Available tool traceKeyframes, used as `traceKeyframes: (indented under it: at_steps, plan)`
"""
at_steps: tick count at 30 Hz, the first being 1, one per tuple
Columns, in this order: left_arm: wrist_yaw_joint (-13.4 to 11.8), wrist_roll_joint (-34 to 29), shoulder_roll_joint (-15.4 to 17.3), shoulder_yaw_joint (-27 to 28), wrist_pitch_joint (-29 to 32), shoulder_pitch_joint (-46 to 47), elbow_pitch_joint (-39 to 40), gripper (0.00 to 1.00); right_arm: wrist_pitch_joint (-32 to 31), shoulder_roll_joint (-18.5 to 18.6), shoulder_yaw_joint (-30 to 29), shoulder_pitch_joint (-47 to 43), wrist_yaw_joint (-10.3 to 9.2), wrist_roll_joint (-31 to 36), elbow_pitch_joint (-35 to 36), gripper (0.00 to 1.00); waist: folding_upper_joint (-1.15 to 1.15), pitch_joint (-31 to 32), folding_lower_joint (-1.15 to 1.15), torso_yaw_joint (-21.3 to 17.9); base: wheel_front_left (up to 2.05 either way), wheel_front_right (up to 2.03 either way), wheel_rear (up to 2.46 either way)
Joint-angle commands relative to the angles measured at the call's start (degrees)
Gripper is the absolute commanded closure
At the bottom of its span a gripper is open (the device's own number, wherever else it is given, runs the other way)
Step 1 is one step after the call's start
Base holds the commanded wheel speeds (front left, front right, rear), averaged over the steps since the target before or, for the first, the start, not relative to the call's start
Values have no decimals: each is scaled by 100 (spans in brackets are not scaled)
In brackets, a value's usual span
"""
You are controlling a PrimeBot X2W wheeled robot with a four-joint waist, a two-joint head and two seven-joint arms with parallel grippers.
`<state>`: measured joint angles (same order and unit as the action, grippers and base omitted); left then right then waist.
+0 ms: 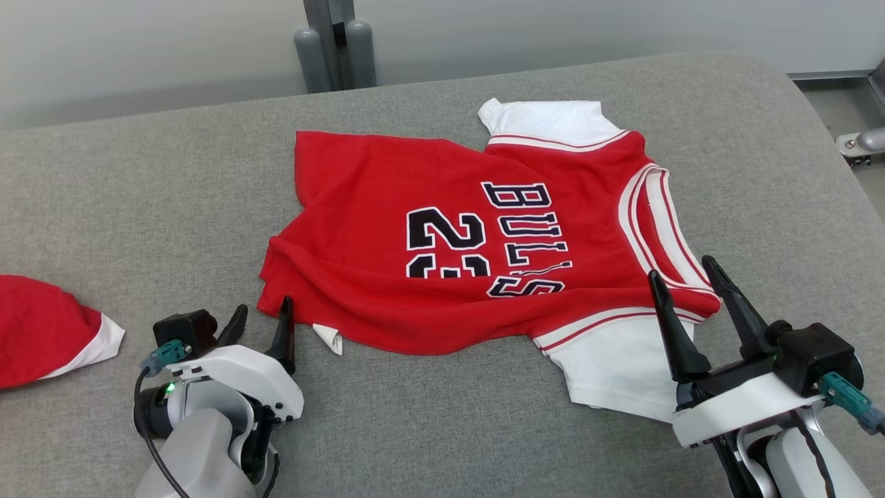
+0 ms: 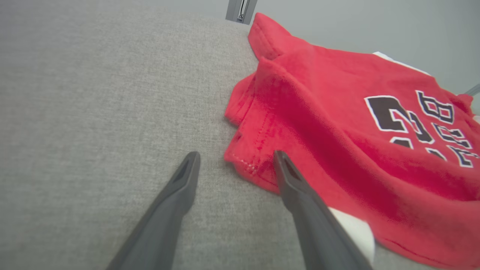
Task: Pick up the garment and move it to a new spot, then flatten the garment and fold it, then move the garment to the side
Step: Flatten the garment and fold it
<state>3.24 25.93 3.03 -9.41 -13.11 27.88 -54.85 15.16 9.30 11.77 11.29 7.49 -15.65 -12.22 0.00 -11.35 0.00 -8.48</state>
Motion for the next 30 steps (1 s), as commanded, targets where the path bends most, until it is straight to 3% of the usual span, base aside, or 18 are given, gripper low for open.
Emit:
traceKeyframes:
  at_steps: [1, 6, 8, 9, 19, 30]
  plan:
    - [72, 109, 21, 26, -12, 121, -116, 0, 7, 21, 2, 62, 1, -13, -15, 0, 0, -40, 0, -7, 0, 0, 0]
    - [151, 186, 9, -48, -34, 331, -468, 0, 7, 42, 15, 77, 1, -38, -25, 0, 0, -96, 0, 14, 0, 0, 0]
    - [186, 215, 3, -106, -6, 399, -614, 76, 7, 65, 6, 91, 1, -39, -36, 0, 0, -107, 0, 28, 0, 0, 0]
    - [202, 236, -2, -125, -18, 415, -670, 100, 7, 69, 0, 99, 1, -42, -43, 0, 0, -107, 0, 35, 0, 0, 0]
    - [291, 415, -8, -319, -130, 411, -925, 100, 7, 74, -78, 6, 1, -11, -176, 0, 0, 74, 0, 69, 0, 0, 0]
    - [205, 467, 16, -160, -207, 115, -58, 100, 7, 45, -288, -132, 1, 20, -304, 0, 0, 247, 0, -11, 0, 0, 0]
